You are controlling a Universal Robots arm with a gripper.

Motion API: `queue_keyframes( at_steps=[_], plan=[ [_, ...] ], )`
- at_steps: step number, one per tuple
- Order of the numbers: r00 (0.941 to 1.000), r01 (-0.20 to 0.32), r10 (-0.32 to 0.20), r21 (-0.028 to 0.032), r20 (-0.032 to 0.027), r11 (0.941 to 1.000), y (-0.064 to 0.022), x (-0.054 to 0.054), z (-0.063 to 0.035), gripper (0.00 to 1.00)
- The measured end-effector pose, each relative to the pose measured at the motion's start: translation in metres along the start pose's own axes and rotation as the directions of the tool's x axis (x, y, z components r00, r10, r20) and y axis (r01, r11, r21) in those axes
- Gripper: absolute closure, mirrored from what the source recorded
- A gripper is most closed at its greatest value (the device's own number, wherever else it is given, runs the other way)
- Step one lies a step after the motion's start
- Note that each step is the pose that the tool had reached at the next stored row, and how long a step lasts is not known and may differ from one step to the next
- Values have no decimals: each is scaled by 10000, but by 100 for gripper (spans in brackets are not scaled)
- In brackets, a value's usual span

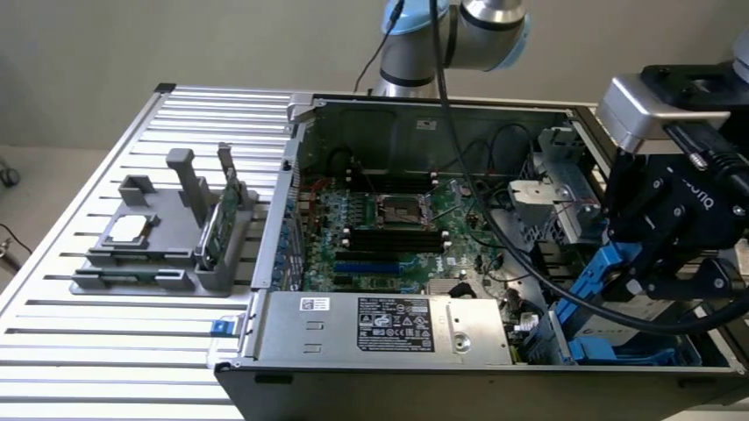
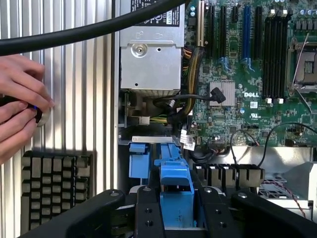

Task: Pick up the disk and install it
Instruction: 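Insert the disk into the insertion slot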

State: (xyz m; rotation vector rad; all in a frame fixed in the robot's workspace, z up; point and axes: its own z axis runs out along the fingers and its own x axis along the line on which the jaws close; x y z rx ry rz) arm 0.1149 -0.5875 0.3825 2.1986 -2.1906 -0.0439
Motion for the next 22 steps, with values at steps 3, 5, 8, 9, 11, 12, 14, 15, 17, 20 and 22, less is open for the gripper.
queue_keyframes(
  at_steps=[3, 5, 8, 9, 11, 12, 14, 15, 17, 20, 22],
  plan=[
    [10000, -8, 8, 1, -1, 10000, 1, 0, 54, 67],
    [10000, -11, 11, 2, -1, 10000, 0, -1, 92, 67],
    [10000, -15, 15, 2, -2, 10000, -1, -1, 145, 67],
    [10000, -16, 16, 2, -4, 10000, -2, -1, 163, 67],
    [10000, -17, 17, 2, -6, 10000, -4, -1, 198, 67],
    [10000, -17, 17, 2, -7, 10000, -4, -1, 212, 67],
    [10000, -17, 17, 2, -8, 10000, -5, -1, 235, 67],
    [10000, -17, 17, 2, -11, 10000, -6, -2, 246, 67],
    [10000, -17, 17, 2, -13, 10000, -7, -2, 269, 67],
    [10000, -17, 17, 1, -13, 10000, -8, -3, 294, 66],
    [10000, -18, 18, 2, -18, 10000, -8, -2, 296, 60]
  ],
)
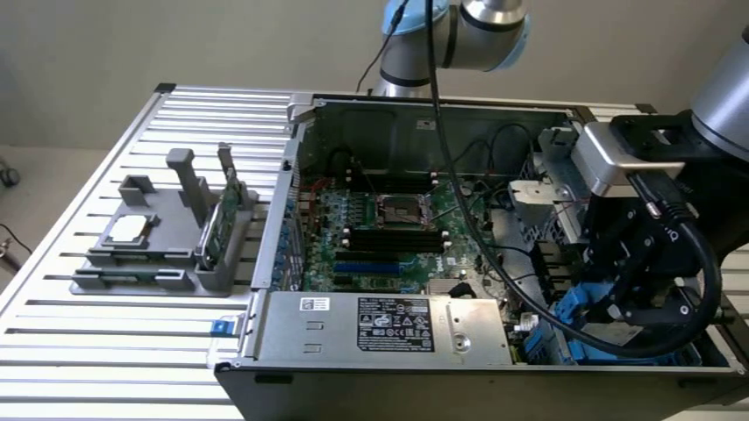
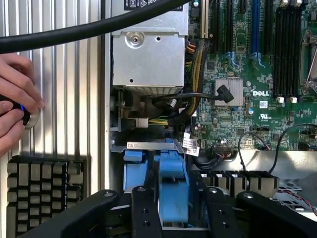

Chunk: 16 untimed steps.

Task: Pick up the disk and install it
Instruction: 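Insert the disk into the insertion slot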

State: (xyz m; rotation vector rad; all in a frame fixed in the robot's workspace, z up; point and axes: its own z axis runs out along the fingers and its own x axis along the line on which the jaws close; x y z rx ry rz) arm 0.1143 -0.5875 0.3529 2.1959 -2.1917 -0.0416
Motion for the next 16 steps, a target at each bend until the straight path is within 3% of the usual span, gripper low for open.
queue_keyframes(
  at_steps=[1, 2, 6, 11, 16],
  plan=[
    [10000, 0, 0, 0, 0, 10000, 0, 0, 0, 60],
    [10000, -1, 1, 0, 2, 10000, 0, 0, 1, 53],
    [10000, -1, 1, 0, -11, 10000, -11, -6, -5, 53],
    [10000, 31, -31, 1, -20, 10000, -89, -15, -25, 53],
    [10000, 36, -36, 0, -35, 10000, -110, -28, -117, 53]
  ],
)
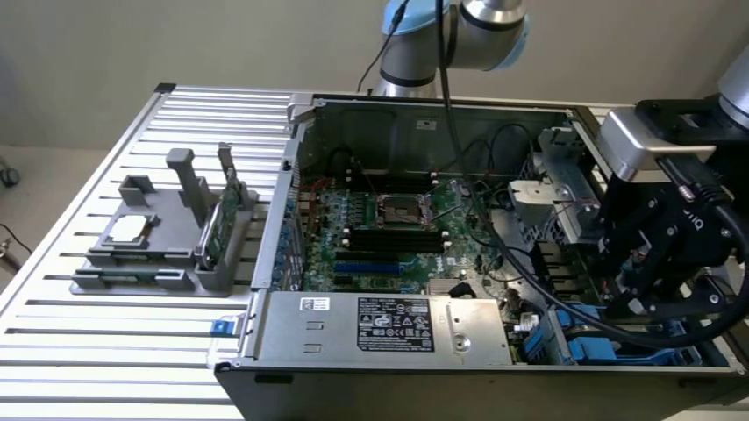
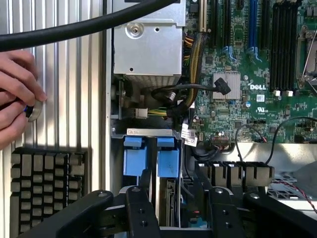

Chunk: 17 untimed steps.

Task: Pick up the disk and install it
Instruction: 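Insert the disk into the insertion slot, then insert the first disk wire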

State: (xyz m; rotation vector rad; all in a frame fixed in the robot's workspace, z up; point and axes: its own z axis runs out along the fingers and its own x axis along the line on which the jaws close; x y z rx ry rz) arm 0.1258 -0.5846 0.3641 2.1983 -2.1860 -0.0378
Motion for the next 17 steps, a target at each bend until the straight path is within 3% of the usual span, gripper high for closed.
queue_keyframes(
  at_steps=[6, 9, 17],
  plan=[
    [10000, 2, -2, 0, -31, 10000, -13, -23, -34, 55],
    [10000, 9, -9, 0, -38, 10000, -15, -24, -35, 69],
    [10000, 10, -10, 0, -40, 10000, -14, -24, -35, 69]
  ],
)
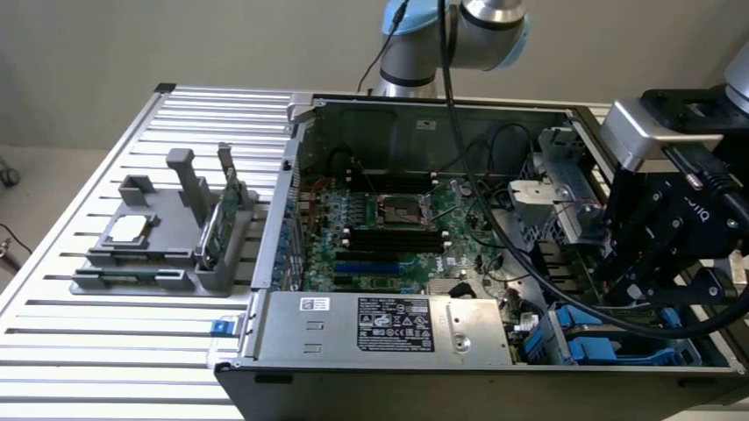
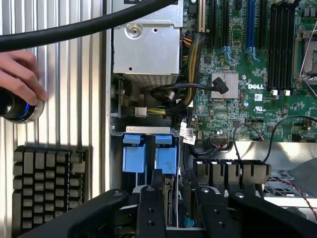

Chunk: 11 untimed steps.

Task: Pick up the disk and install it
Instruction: 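Insert the first disk wire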

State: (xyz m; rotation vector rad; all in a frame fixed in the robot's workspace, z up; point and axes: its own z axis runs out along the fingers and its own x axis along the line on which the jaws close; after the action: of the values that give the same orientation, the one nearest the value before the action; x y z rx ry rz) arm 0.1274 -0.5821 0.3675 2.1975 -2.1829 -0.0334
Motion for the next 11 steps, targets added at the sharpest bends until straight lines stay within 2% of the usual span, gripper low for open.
queue_keyframes(
  at_steps=[11],
  plan=[
    [10000, -17, 17, 0, 1, 10000, 1, 0, 0, 69]
  ],
)
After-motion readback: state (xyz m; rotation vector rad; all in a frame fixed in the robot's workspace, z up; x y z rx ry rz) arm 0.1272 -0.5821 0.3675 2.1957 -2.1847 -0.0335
